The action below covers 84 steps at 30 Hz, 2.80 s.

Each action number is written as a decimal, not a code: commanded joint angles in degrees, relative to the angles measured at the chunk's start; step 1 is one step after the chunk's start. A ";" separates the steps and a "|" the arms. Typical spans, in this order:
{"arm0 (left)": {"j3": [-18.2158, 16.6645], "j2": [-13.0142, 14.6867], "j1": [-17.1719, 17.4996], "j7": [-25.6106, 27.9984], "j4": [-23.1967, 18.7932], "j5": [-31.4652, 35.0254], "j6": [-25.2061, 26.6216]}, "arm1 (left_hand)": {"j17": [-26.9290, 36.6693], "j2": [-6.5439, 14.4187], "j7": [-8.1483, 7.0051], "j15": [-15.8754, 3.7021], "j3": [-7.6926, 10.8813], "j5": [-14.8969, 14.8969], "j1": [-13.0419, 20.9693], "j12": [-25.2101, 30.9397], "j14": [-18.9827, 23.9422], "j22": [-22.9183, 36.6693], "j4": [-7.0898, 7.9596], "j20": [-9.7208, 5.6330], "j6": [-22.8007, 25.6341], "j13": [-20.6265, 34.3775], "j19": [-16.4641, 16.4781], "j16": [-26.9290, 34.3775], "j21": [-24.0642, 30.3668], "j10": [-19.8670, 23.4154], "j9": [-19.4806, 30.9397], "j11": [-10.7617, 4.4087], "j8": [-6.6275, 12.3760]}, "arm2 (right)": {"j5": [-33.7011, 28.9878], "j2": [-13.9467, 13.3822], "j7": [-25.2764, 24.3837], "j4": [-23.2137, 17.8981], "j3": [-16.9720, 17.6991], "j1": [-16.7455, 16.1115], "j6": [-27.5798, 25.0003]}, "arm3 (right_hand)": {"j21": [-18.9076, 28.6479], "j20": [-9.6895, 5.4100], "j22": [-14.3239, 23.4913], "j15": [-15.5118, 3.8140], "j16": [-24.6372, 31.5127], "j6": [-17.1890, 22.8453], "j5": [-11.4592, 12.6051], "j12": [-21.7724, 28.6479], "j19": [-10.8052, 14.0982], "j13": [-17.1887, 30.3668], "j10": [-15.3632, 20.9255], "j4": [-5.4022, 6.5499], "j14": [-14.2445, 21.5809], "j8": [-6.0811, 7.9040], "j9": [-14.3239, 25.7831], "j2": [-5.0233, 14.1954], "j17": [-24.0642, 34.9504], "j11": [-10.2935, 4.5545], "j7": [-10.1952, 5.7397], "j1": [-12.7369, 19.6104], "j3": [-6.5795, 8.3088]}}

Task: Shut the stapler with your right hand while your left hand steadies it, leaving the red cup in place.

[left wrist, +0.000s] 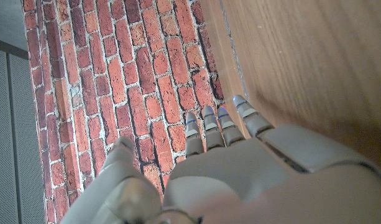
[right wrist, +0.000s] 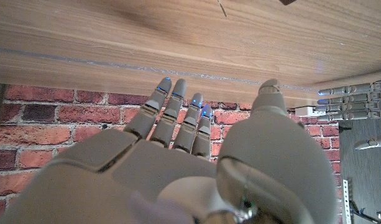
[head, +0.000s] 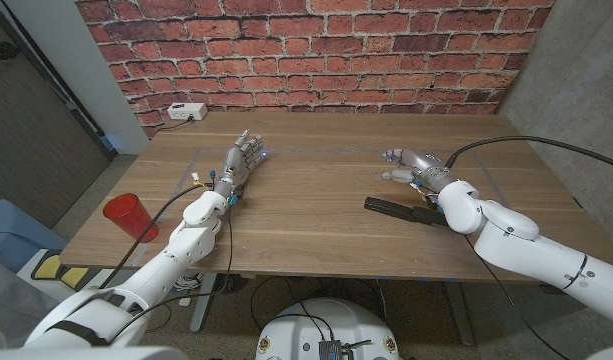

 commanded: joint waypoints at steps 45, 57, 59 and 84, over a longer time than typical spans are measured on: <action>1.02 -1.73 -2.58 -1.19 5.32 0.97 -2.05 | -0.11 2.23 -0.09 -0.96 1.74 -0.14 4.32 0.10 0.15 0.06 -2.40 -0.24 0.29 0.04 -0.03 0.10 -0.02 0.44 0.23 -0.11 -0.30 | -12.09 -1.26 8.11 -4.23 -4.82 0.50 -5.77 | 2.49 -2.79 0.70 -9.64 2.80 4.35 -0.10 0.93 6.83 1.67 2.96 -0.14 1.11 0.76 0.45 0.08 3.57 -0.47 -1.51 1.17 0.21; 0.59 -2.97 -3.34 -3.38 8.11 -0.31 -3.41 | -0.10 2.07 -0.17 -0.79 1.74 -0.28 4.56 0.18 0.57 0.07 -2.61 -0.07 0.29 0.05 0.21 0.24 0.07 0.67 0.23 -0.13 -0.32 | -12.94 -0.72 8.66 -4.70 -4.67 -0.31 -6.72 | 4.63 -4.29 0.66 -9.74 2.22 4.70 -0.29 0.61 13.24 2.06 2.98 -0.06 2.86 0.52 0.49 0.09 3.35 -0.31 -0.89 1.12 0.20; 0.25 -3.50 -3.42 -4.23 8.63 -1.19 -3.70 | -0.10 2.03 -0.14 -0.77 1.73 -0.31 4.60 0.24 0.58 0.07 -2.64 -0.01 0.40 0.05 0.23 0.24 0.08 0.83 0.23 -0.05 -0.28 | -13.02 -0.61 8.80 -4.63 -4.79 -0.33 -6.72 | 4.83 -4.41 0.64 -9.77 2.18 4.72 -0.30 0.56 13.88 2.06 3.00 -0.06 3.12 0.49 0.49 0.05 3.32 -0.21 -0.82 1.11 0.18; -0.70 -4.15 -2.76 -5.85 8.44 -3.15 -3.74 | -0.03 1.84 0.06 -0.82 1.58 -0.47 4.57 0.32 1.15 0.10 -2.62 -0.04 0.80 0.08 0.46 0.37 0.15 1.10 0.25 0.08 -0.20 | -19.90 -0.02 13.55 -6.12 -8.16 0.62 -8.42 | 5.30 -5.59 0.48 -9.80 2.55 5.77 -0.30 0.48 16.93 2.58 3.84 -0.31 6.34 0.59 0.65 0.27 3.79 -0.65 -1.58 1.76 0.50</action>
